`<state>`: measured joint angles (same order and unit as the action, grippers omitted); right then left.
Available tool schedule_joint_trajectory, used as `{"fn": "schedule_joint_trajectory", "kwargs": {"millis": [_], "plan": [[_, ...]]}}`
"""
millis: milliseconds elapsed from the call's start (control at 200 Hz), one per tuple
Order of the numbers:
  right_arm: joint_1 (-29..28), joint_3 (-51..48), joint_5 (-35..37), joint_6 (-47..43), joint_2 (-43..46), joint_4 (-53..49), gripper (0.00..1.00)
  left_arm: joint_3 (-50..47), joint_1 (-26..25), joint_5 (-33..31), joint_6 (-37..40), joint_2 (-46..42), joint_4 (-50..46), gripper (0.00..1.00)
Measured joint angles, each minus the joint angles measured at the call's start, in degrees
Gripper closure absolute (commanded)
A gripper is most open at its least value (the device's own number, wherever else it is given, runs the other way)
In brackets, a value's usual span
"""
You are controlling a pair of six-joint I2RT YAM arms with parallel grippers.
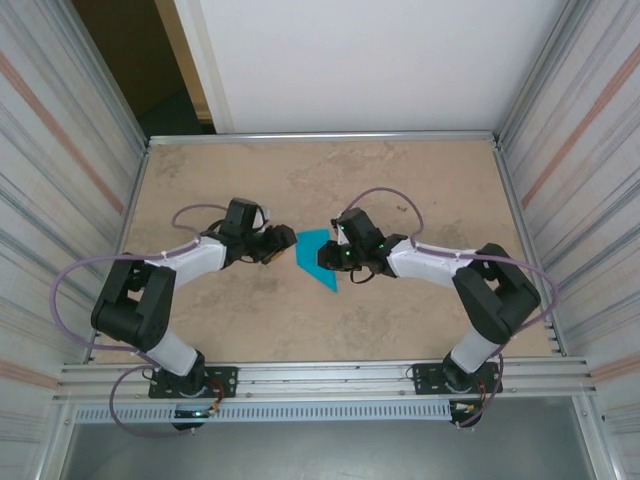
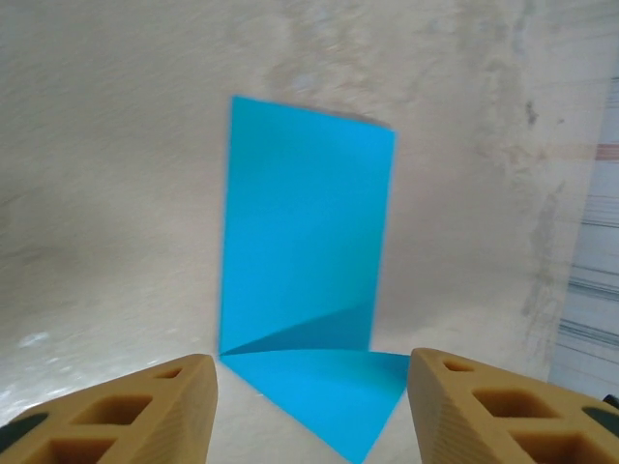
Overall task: Fold a paper plane with a square sheet of paper (pick it up from the middle)
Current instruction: Third fold the triangle at the center of the table.
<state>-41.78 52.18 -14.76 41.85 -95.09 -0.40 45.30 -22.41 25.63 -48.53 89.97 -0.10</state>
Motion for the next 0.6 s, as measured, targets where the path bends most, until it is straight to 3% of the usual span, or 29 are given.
{"fn": "schedule_joint_trajectory", "kwargs": {"millis": [220, 601], "plan": [[2.0, 0.2, -0.2, 1.7, -4.5, 0.0, 0.78, -3.7, -0.1, 2.5, -2.4, 0.1, 4.6, 0.41], [5.8, 2.7, -3.3, 3.1, -10.0, -0.7, 0.82, -6.4, -0.6, 3.4, -2.6, 0.8, 7.4, 0.47]]}}
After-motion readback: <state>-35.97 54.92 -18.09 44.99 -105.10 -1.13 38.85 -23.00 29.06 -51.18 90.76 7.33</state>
